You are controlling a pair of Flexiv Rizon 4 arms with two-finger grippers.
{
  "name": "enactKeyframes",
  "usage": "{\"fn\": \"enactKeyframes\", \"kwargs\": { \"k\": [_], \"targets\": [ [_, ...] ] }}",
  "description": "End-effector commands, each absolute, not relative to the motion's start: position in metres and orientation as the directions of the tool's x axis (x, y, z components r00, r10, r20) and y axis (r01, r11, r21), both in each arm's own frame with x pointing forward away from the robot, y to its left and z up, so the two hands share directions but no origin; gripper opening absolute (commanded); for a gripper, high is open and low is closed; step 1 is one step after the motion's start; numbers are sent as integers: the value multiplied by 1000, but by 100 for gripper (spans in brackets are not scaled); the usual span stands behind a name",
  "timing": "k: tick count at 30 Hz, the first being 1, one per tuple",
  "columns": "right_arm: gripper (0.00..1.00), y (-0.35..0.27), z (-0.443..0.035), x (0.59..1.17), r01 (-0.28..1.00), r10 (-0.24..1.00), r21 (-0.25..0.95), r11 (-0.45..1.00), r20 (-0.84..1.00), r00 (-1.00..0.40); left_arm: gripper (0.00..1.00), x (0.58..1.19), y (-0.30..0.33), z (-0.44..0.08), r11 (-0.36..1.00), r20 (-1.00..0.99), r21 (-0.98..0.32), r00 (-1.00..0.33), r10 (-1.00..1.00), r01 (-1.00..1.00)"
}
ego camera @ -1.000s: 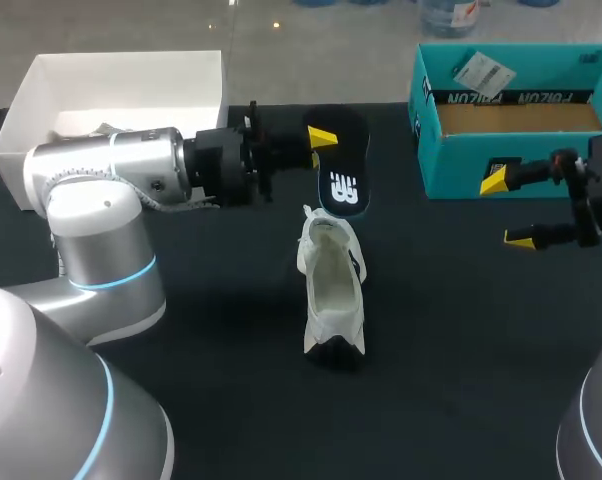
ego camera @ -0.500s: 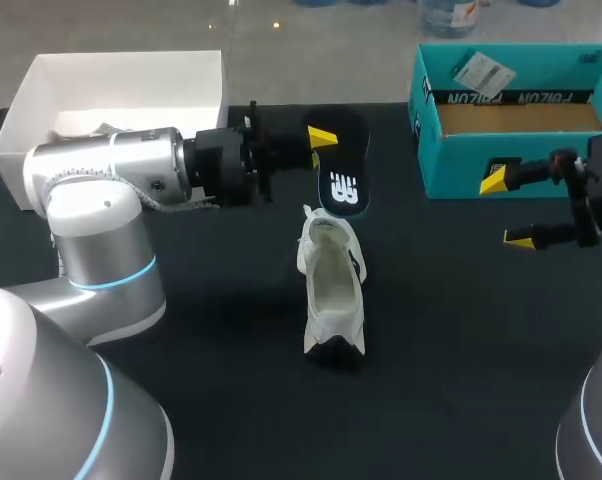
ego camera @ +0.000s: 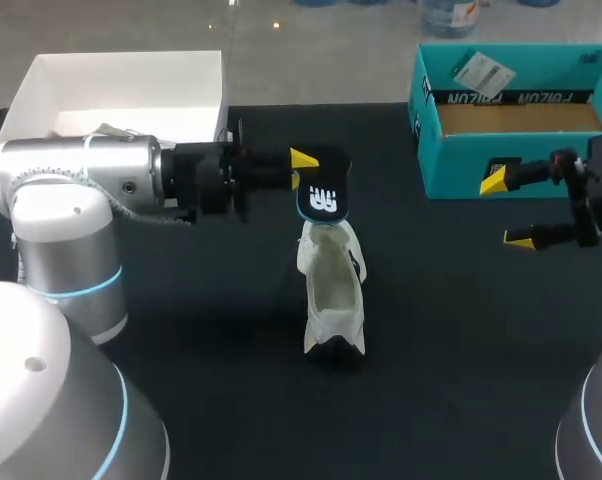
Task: Take the shoe out of the shoebox, open the shoe tongue, remove and reinsert the insole, then place the shoe into the shoebox
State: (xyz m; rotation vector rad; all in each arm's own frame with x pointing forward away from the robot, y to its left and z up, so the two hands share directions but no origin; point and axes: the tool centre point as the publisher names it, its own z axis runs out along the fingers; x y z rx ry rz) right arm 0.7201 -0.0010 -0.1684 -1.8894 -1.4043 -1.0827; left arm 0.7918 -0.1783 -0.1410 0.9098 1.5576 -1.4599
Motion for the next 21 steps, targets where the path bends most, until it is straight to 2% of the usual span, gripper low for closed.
{"fn": "enactKeyframes", "kwargs": {
  "k": [1,12,21],
  "targets": [
    [100,0,-168,719,950,515,38,-310,847,134,0,790,-173,-139,75,-906,-423,-423,-10,903],
    [100,0,-168,719,950,515,38,-310,847,134,0,790,-173,-139,75,-906,-423,-423,-10,903],
    [100,0,-168,719,950,515,38,-310,847,134,0,756,-170,-165,57,-881,-473,-474,-4,879]
  ]
}}
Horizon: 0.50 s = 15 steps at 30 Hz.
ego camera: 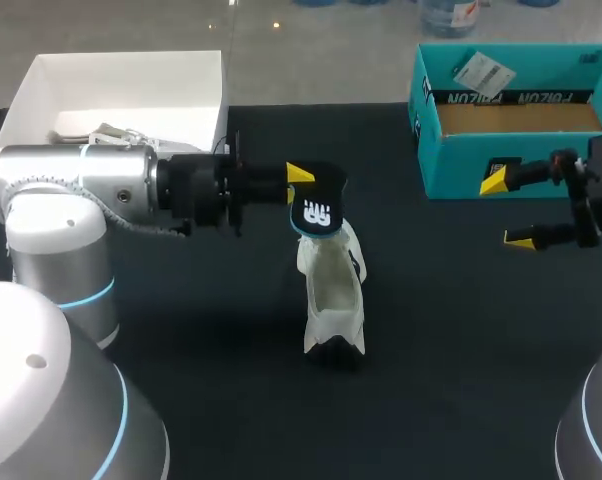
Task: Take the shoe out of the shoebox, open the shoe tongue, remove and reinsert the insole, then place the shoe into the shoebox
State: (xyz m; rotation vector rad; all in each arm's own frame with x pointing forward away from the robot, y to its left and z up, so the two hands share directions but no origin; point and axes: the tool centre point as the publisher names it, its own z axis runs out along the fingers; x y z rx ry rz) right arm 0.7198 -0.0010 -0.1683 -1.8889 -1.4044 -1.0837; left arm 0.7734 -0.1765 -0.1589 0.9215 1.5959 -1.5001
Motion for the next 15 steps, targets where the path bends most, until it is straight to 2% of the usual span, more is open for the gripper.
{"fn": "enactKeyframes", "kwargs": {
  "k": [1,15],
  "targets": [
    [100,0,-168,719,950,515,38,-310,847,134,0,751,-169,-167,49,-879,-475,-476,0,878],
    [100,0,-168,719,950,515,38,-310,847,134,0,707,-153,-214,54,-828,-553,-556,68,831]
  ]
}}
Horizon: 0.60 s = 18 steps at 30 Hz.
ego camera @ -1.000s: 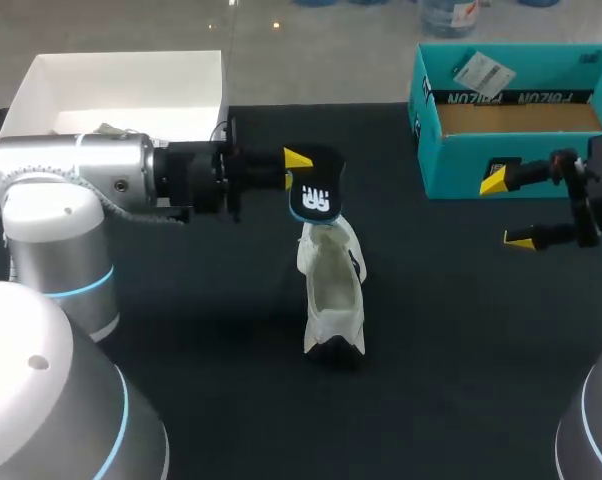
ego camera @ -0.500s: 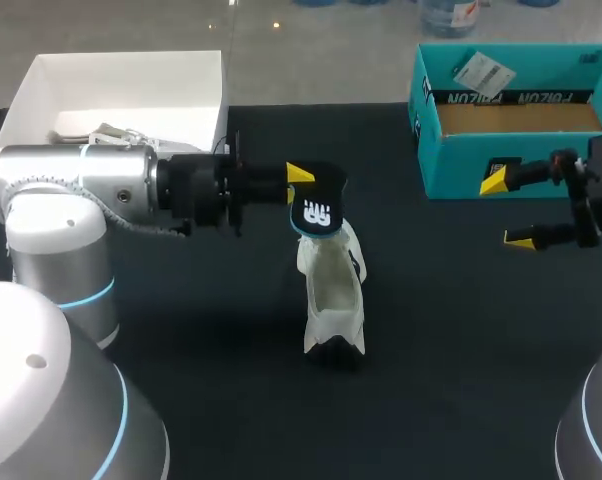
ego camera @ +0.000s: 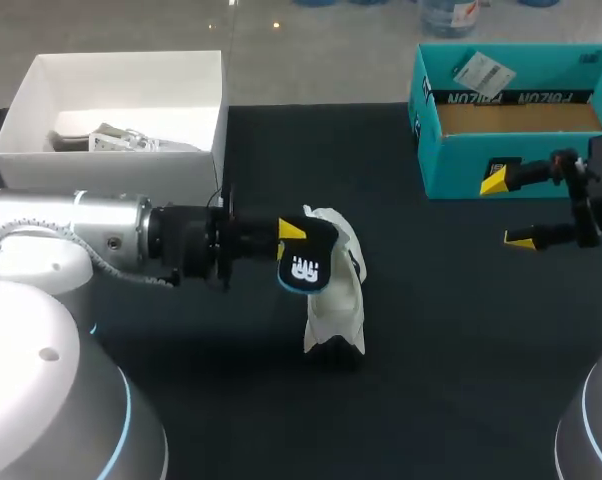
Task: Take the shoe out of the shoebox, open the shoe tongue, remove and reinsert the insole, then place the shoe into the shoebox
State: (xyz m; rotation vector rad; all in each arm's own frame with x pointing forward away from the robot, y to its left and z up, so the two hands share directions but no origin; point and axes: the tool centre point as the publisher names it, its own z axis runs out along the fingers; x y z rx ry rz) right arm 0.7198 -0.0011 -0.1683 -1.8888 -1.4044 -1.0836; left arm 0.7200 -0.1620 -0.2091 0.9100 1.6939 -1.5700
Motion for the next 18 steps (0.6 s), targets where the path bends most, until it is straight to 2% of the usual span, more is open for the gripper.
{"fn": "enactKeyframes", "kwargs": {
  "k": [1,10,18],
  "targets": [
    [100,0,-168,719,950,515,38,-310,847,134,0,705,-151,-216,53,-821,-565,-567,69,824],
    [100,0,-168,719,950,515,38,-310,847,134,0,685,-147,-248,36,-795,-601,-602,72,798],
    [100,0,-168,719,950,515,38,-310,847,134,0,667,-158,-251,3,-755,-655,-655,37,756]
  ]
}}
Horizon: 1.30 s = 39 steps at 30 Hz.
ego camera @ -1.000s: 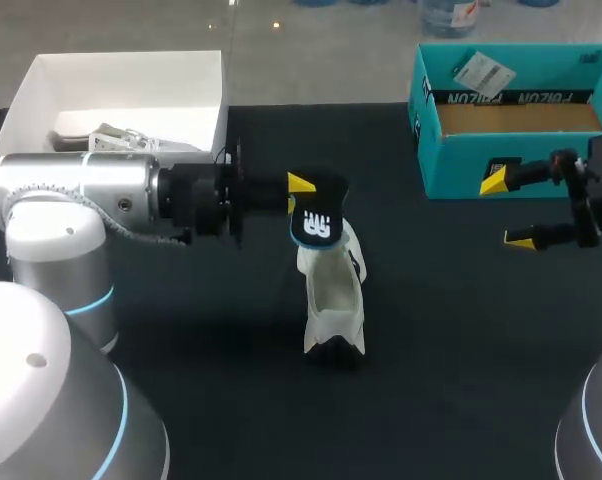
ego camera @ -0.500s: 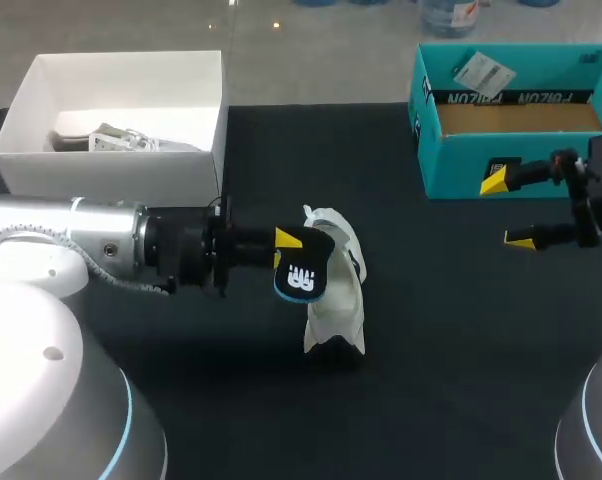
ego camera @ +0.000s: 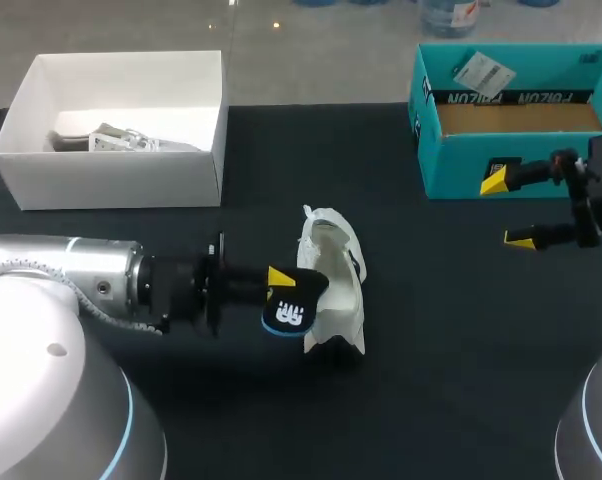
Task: Take the shoe out of the shoebox, open the shoe tongue, remove and reinsert the insole, then place the shoe into the shoebox
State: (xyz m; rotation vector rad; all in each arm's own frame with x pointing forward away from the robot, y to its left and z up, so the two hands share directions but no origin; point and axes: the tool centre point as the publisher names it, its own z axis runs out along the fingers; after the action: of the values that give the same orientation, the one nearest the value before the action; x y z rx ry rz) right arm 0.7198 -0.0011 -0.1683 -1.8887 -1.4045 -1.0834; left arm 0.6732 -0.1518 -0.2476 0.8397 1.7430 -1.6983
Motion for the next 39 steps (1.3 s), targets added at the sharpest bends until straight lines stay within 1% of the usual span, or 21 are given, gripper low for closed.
{"fn": "enactKeyframes", "kwargs": {
  "k": [1,10,21,29,33,39],
  "targets": [
    [100,0,-168,719,950,515,38,-310,847,134,0,665,-160,-251,1,-750,-661,-660,35,751],
    [100,0,-168,719,950,515,38,-310,847,134,0,670,-181,-268,-5,-745,-667,-667,9,745],
    [100,0,-168,719,950,515,38,-310,847,134,0,691,-188,-278,-12,-736,-677,-677,-4,736],
    [100,0,-168,719,950,515,38,-310,847,134,0,697,-190,-289,12,-726,-688,-688,-10,726],
    [100,0,-168,719,950,515,38,-310,847,134,0,695,-187,-279,7,-723,-691,-691,-24,723],
    [100,0,-168,719,950,515,38,-310,847,134,0,680,-187,-249,-74,-695,-714,-718,-51,696]
  ]
}}
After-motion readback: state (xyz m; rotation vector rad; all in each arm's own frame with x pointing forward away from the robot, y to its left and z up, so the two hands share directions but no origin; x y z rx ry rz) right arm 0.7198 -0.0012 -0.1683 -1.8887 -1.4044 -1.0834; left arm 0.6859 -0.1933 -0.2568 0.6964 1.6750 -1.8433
